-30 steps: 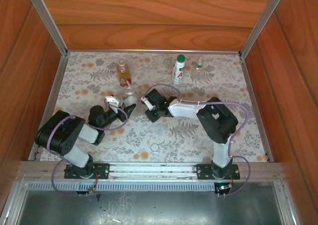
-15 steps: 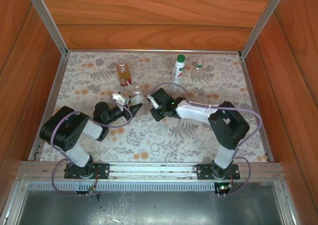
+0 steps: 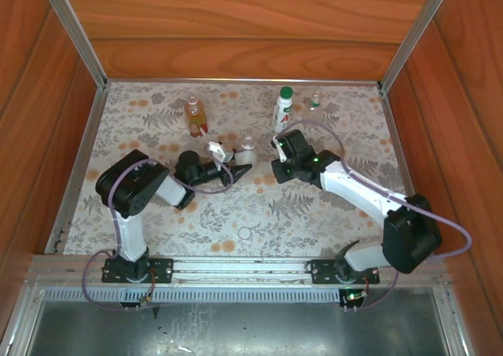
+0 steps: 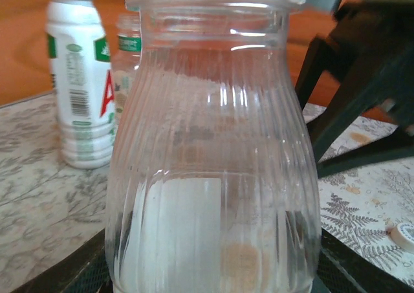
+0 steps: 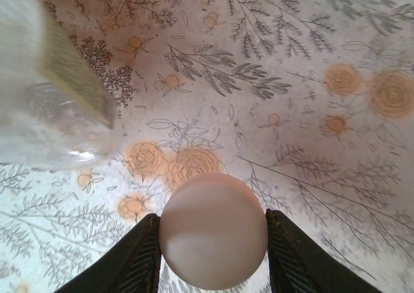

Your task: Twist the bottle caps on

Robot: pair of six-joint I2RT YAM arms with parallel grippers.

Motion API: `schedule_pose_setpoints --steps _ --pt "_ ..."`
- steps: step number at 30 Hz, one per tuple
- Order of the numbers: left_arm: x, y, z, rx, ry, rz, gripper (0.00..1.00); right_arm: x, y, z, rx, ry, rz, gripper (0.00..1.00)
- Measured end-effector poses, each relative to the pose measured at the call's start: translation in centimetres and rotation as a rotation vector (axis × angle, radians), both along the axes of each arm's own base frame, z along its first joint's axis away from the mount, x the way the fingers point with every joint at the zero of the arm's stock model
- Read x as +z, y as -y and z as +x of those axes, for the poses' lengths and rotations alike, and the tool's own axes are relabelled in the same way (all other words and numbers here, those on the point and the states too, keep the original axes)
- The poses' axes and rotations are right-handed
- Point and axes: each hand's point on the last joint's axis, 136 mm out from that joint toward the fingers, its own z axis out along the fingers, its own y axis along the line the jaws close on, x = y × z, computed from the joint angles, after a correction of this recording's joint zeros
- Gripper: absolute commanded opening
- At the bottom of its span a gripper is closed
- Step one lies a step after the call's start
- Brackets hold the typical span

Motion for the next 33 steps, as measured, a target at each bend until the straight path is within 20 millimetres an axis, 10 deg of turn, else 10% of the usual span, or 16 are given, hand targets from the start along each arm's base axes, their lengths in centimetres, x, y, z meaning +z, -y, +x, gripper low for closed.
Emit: schedule_pose_setpoints --steps 18,33 --pt "-0.9 3.3 0.9 -0.111 0.083 -0.026 0.59 10.8 -2.8 0.3 0.073 0.045 0.159 0.44" --pt "-1.0 3.8 0.8 -0.139 0.09 -0.033 0.59 9.9 -5.8 2.8 0.124 -0.039 0.124 0.44"
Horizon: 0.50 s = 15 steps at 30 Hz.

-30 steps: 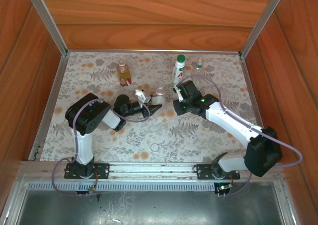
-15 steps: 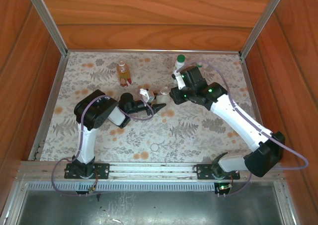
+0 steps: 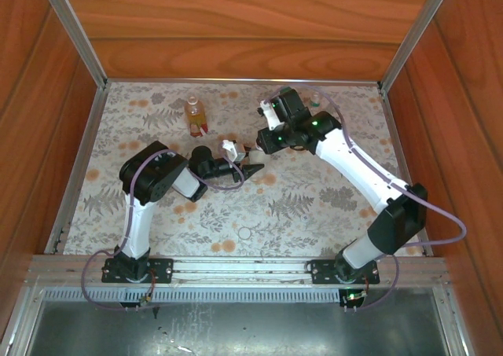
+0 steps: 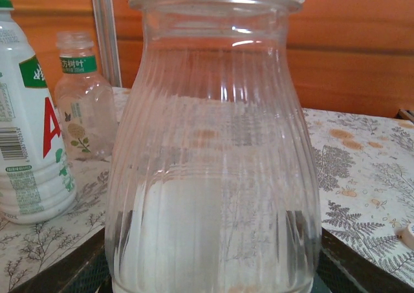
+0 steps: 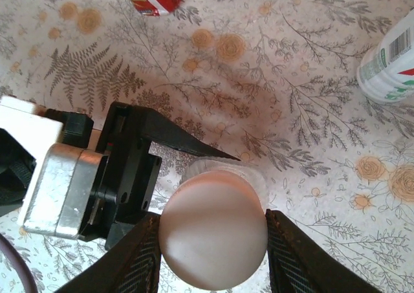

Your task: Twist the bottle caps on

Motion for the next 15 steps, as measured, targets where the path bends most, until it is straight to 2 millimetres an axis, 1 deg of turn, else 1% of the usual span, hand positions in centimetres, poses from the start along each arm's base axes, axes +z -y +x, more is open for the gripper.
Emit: schedule_pose_setpoints --steps 3,15 --pt "0.0 0.01 -0.02 -0.002 0.001 -0.001 0.59 -0.79 0.08 0.08 0.001 -0.026 -0.021 0.44" --pt "-0.02 0.03 -0.07 -0.005 -0.001 -0.003 0.59 -0.88 -0.04 0.35 0.01 -0.076 -0.052 0.43"
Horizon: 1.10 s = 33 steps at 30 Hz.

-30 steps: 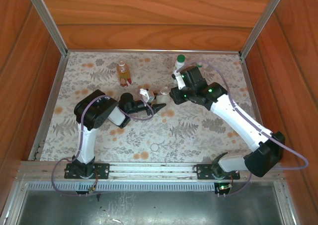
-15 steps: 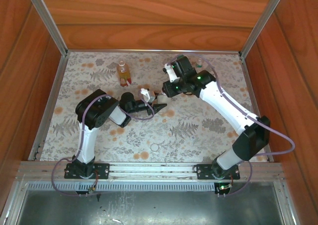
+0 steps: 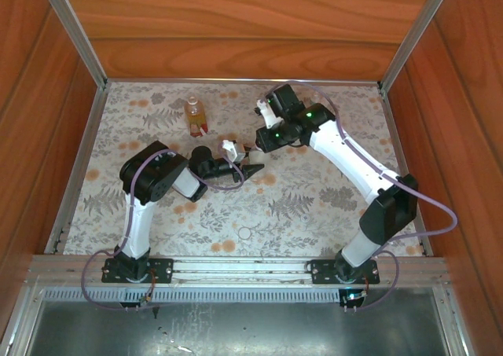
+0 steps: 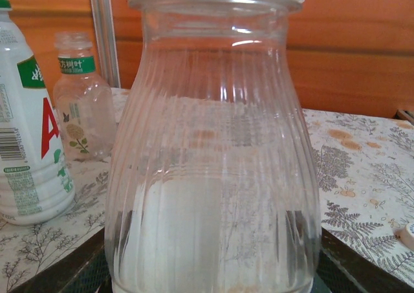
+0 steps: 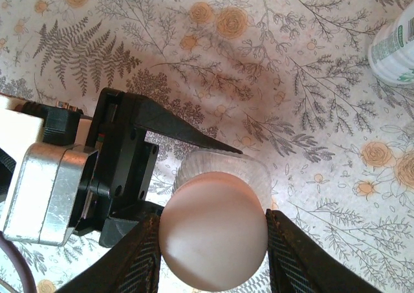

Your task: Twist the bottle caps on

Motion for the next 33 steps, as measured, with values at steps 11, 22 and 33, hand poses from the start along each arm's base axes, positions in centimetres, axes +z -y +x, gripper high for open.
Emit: schedule_pose_setpoints --steps 11,22,33 --pt "0.0 0.0 0.0 0.0 -0.002 -0.002 0.59 -0.1 0.0 0.0 0.022 -0.003 -0.018 0.44" --pt "0.0 0.0 0.0 -0.002 -0.003 -0.002 0.59 -0.2 0.0 -0.1 0.035 0.017 -0.012 0.53" --pt "0.0 0.0 -0.1 -0.005 -0.004 -0.003 0.59 2.4 0.2 -0.1 0.036 0.09 0.031 0.61"
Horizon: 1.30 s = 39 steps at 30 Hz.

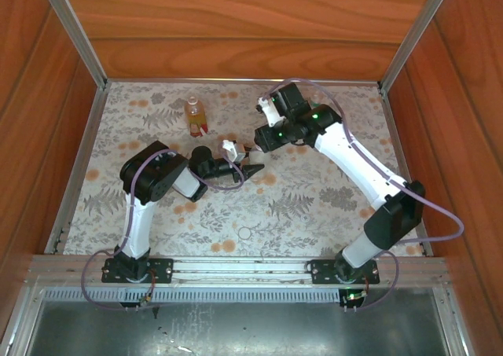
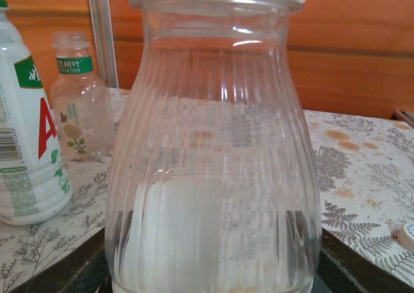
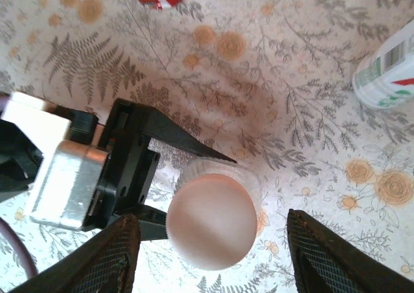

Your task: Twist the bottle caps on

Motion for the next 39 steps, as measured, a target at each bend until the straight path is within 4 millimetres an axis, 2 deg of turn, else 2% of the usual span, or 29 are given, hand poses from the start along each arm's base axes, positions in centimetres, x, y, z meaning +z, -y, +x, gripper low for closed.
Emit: schedule_pose_setpoints --steps 5,15,23,33,39 --pt "0.0 0.0 0.0 0.0 0.0 0.0 0.59 1.0 0.7 0.4 -0.024 0.023 0.022 0.52" --pt "0.0 0.0 0.0 -0.001 0.0 0.0 0.59 -1.6 1.2 1.0 -0.043 -0.037 -0.004 0.46" --pt "0.0 0.0 0.0 -0.002 0.0 0.0 0.59 -1.6 1.2 1.3 -0.041 -0.038 0.015 0.41" --pt "0.0 0.0 0.0 -0.002 -0.001 0.0 0.59 -1.8 0.6 1.8 -0.04 -0.052 0.1 0.22" --pt "0.0 0.0 0.0 -0.003 -0.006 -0.001 0.59 -1.8 0.3 1.5 -0.031 -0.074 0.185 0.16"
